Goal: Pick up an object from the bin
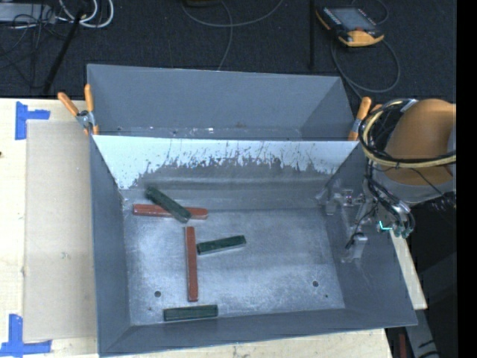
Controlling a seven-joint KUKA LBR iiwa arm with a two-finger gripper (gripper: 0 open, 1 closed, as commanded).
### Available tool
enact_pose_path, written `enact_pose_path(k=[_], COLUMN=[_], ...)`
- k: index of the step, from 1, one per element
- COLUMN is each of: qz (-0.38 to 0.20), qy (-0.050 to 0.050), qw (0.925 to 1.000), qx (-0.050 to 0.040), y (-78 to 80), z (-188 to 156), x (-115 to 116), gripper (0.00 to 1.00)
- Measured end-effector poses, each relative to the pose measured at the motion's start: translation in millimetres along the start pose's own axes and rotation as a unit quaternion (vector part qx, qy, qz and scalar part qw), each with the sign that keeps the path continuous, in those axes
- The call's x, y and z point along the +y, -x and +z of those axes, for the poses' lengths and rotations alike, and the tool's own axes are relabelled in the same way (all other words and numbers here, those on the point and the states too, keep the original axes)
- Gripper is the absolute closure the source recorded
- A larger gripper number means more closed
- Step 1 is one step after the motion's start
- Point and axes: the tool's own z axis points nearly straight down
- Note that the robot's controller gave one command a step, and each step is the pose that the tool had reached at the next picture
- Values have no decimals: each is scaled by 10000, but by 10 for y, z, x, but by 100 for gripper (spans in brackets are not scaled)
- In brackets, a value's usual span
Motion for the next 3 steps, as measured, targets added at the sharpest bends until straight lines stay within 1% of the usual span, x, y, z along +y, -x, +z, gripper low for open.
enact_pose_path(k=[1,2,3], qz=[-1391,-1917,-2052], qy=[2,1,-1], qw=[9903,9814,9787], qx=[-18,-69,-53], y=[-335,377,486], z=[295,505,618], x=[835,1598,2193], gripper=[0,0,0])
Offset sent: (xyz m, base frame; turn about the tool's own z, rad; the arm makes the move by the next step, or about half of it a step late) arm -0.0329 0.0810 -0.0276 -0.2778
